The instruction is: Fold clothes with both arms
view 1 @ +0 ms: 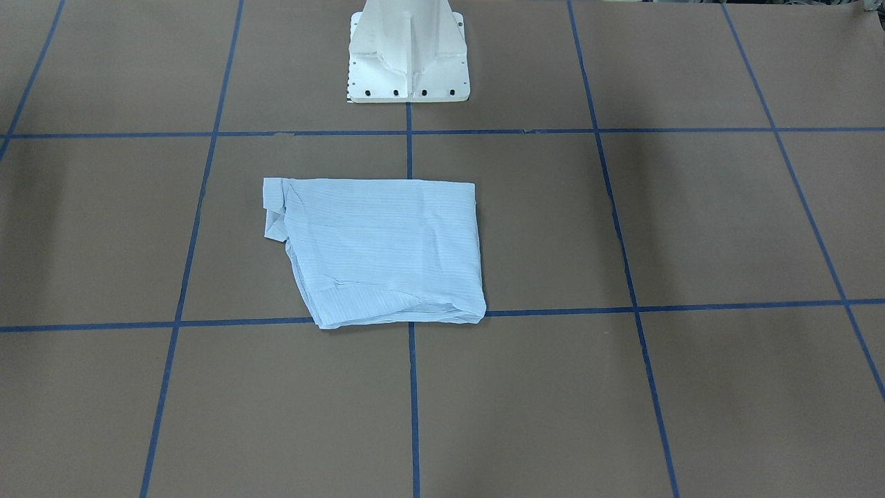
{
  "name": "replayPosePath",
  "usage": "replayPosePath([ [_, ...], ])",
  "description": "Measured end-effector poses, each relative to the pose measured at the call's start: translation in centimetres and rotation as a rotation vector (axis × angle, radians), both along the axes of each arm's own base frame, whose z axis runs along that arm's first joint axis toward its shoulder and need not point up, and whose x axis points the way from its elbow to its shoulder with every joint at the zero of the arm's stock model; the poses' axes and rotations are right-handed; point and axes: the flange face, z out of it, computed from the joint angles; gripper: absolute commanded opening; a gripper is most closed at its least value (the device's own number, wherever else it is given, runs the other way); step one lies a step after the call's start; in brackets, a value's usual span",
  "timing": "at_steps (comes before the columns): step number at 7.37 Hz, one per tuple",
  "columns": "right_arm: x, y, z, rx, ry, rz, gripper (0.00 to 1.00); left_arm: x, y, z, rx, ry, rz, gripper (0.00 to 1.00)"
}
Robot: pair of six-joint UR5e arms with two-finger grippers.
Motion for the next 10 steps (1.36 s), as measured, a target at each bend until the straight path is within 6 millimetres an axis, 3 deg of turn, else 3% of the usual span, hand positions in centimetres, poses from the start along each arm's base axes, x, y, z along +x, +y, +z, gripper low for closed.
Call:
replayPosePath([
  [3, 0.1, 0.0, 0.5, -0.016, 0.006, 0.071, 1.00, 0.0, 0.2, -0.2, 0.000, 0.004, 0.000, 1.00],
  [6, 0.1, -0.6, -1.0, -0.034, 0.010, 0.130, 1.00, 0.6, 0.6, -1.0, -0.014, 0.074, 0.008, 1.00],
  [10, 0.1, -0.6, -1.1, -0.043, 0.004, 0.141, 1.00, 0.4, 1.9, 0.0, -0.040, 0.083, 0.005, 1.00],
])
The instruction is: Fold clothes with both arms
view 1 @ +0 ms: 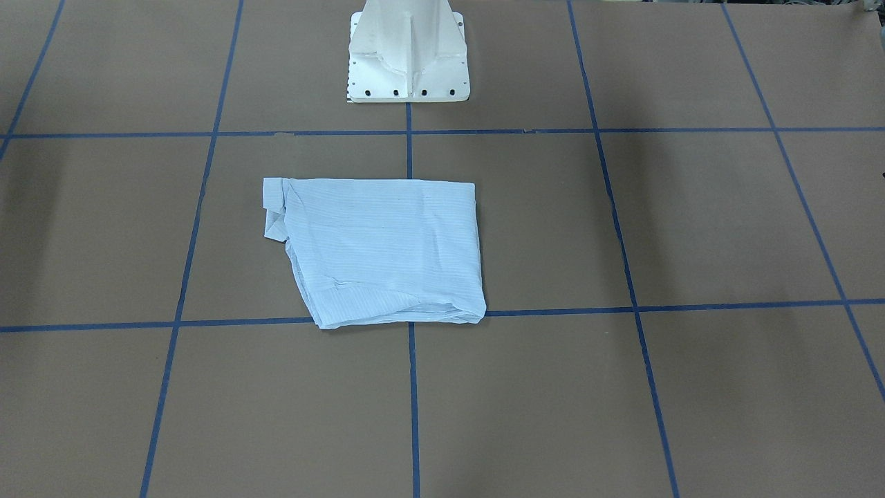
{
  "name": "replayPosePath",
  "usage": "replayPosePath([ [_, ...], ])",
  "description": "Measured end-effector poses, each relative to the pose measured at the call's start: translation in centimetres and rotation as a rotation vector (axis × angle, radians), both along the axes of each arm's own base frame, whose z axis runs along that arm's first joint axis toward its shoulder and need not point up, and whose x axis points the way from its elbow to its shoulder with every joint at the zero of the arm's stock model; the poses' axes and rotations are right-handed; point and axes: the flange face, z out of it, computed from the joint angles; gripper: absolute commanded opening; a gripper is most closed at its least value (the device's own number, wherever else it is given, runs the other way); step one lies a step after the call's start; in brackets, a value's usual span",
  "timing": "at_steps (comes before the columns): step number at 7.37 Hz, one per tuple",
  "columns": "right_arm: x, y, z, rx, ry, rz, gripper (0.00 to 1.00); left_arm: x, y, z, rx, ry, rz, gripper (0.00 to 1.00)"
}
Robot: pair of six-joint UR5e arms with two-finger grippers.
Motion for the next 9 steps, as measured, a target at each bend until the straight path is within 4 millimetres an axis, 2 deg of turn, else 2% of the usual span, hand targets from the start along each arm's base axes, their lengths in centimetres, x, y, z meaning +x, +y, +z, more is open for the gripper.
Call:
replayPosePath([
  [3, 0.0, 0.2, 0.6, -0.013, 0.000, 0.000, 1.00, -1.6, 0.4, 0.4, -0.003, -0.017, -0.031, 1.00],
  [9, -0.1, 0.2, 2.0, -0.039, -0.001, -0.004, 1.00, -1.8, 0.7, 0.7, -0.004, -0.018, -0.032, 1.00],
])
